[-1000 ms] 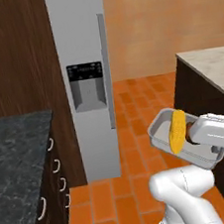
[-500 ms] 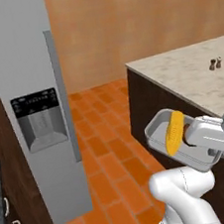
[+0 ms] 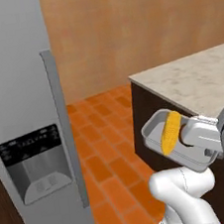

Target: Take the meat container that has the steak and place it on the second highest rack of the freezer. Then take the vegetable container that has the corn and bell pepper and place it on the highest rack of the freezer.

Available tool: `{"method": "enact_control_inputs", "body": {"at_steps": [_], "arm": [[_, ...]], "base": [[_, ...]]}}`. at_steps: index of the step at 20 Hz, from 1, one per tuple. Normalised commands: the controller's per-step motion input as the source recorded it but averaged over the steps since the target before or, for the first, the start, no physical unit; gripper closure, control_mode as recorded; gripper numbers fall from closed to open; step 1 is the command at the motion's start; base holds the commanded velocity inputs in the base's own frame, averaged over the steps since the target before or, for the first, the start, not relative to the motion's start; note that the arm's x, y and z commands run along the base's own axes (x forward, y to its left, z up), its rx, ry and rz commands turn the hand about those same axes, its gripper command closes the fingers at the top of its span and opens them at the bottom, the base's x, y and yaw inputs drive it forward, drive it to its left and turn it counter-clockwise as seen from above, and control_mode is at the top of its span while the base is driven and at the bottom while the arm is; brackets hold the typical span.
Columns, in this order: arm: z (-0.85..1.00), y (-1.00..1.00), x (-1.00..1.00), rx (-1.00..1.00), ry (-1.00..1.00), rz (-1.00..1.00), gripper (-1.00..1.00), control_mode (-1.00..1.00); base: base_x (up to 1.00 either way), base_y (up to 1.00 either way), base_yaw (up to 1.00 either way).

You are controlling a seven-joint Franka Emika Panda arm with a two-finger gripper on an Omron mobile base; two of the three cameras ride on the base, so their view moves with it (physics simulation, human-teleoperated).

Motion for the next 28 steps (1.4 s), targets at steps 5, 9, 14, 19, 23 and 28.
{"method": "enact_control_inputs", "body": {"at_steps": [5, 9, 14, 19, 23, 28], "arm": [[0.0, 0.0, 0.0, 0.0, 0.0, 0.0, 1.0, 1.0], [0.0, 0.0, 0.0, 0.0, 0.0, 0.0, 1.0, 1.0], [0.0, 0.0, 0.0, 0.0, 0.0, 0.0, 1.0, 1.0], [0.0, 0.0, 0.0, 0.0, 0.0, 0.0, 1.0, 1.0], [0.0, 0.0, 0.0, 0.0, 0.0, 0.0, 1.0, 1.0], [0.0, 0.0, 0.0, 0.0, 0.0, 0.0, 1.0, 1.0]], "base": [[1.0, -0.46, -0.06], [1.0, -0.6, 0.16], [1.0, -0.4, 0.23], [1.0, -0.13, 0.33], [1.0, -0.02, 0.3], [1.0, -0.01, 0.26]]}}
